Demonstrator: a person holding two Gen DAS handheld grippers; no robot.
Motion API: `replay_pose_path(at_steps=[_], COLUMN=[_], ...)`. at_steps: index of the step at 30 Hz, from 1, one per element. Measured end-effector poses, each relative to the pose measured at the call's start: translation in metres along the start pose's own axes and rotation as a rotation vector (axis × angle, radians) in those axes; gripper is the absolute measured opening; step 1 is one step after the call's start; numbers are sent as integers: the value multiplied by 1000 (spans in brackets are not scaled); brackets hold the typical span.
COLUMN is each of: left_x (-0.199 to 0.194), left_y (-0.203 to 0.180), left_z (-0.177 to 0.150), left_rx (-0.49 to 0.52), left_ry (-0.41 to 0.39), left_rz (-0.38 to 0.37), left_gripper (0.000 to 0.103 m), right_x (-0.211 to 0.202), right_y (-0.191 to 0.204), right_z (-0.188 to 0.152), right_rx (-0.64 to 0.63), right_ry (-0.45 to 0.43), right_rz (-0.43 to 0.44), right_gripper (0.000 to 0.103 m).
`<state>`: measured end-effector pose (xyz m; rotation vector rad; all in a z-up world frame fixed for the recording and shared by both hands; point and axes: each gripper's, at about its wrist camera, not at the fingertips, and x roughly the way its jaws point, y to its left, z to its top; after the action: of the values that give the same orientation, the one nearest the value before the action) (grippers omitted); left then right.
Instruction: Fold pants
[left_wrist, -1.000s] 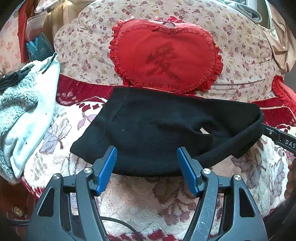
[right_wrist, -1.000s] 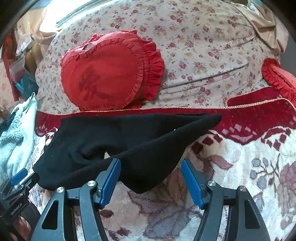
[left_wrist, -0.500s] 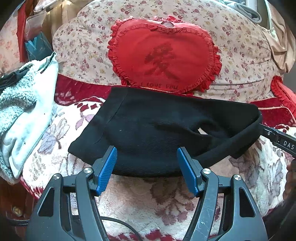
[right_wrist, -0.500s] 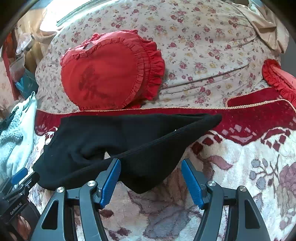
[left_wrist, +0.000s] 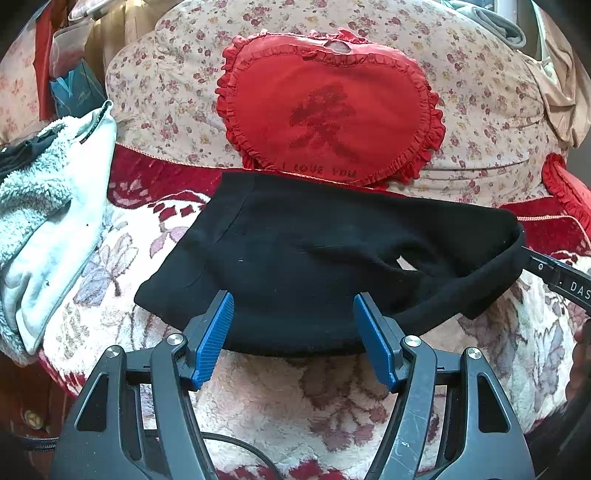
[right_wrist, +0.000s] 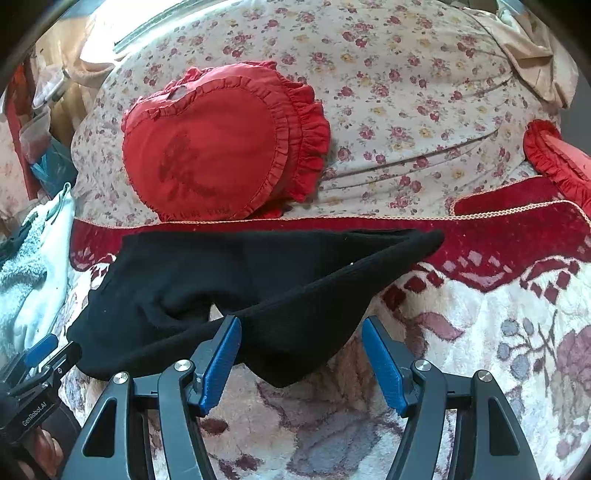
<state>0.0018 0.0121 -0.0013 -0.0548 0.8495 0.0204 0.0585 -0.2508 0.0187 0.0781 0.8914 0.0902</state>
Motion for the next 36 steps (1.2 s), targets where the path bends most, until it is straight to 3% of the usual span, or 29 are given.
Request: replay_pose_path(at_steps=[18, 29, 31, 33, 36], left_x=[14, 27, 28, 28, 26], left_y=[0, 7, 7, 8, 10], left_z=[3, 0, -2, -4, -5], left_rx=[-9, -23, -24, -22, -21], left_ry=[21, 48, 55, 58, 55], left_rz=[1, 6, 6, 6, 9], left_gripper=[68, 68, 68, 68, 68], right_x=[14, 60, 70, 73, 59], right_y=[-5, -31, -33, -33, -29], right_z=[15, 33, 34, 31, 22], right_rx=[60, 222, 224, 189, 117], right_ry=[25, 149, 157, 133, 73], right_rz=[5, 32, 56, 59, 85], right_gripper=[67, 67, 58, 36, 19])
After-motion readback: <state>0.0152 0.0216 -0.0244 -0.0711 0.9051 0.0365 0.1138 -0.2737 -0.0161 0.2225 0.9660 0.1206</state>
